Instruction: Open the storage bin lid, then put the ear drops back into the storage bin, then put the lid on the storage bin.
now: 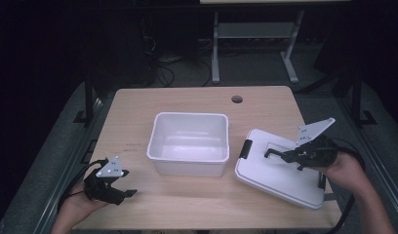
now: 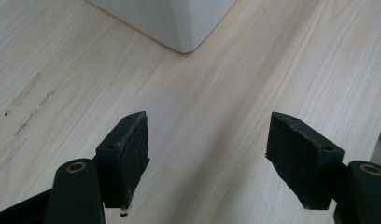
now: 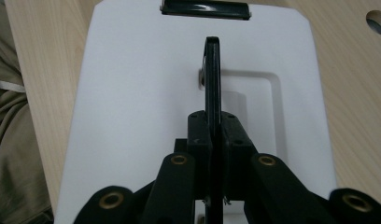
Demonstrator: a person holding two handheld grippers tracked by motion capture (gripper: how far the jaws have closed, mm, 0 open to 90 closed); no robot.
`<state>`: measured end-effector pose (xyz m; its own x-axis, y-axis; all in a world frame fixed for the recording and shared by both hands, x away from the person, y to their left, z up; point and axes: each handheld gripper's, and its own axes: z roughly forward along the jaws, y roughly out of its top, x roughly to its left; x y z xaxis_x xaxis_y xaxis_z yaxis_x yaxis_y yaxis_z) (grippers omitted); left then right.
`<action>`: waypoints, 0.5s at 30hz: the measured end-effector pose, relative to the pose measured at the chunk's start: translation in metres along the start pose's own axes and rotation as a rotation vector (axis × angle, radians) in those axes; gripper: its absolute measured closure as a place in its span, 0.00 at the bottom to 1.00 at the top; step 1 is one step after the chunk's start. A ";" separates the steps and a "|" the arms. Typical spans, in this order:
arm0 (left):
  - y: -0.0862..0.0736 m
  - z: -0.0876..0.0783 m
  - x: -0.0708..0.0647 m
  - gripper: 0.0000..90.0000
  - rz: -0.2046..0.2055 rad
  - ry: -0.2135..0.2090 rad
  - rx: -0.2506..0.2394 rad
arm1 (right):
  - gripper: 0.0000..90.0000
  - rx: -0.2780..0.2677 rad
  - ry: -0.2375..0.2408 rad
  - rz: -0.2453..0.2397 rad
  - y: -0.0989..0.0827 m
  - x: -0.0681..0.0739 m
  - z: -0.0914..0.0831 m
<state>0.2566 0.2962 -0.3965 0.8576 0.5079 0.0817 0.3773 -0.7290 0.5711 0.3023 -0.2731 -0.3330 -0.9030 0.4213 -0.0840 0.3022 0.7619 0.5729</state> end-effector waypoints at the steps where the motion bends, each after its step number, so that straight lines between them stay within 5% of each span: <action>1: 0.000 0.000 0.000 0.32 0.002 0.001 0.002 | 0.93 0.000 -0.002 0.000 0.001 0.000 -0.002; 15: -0.002 0.000 0.001 0.32 -0.008 -0.002 -0.003 | 0.93 -0.006 0.005 -0.021 0.014 0.001 -0.020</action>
<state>0.2571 0.2981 -0.3972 0.8552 0.5128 0.0751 0.3832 -0.7232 0.5745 0.2996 -0.2718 -0.3082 -0.9105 0.4032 -0.0921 0.2815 0.7672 0.5764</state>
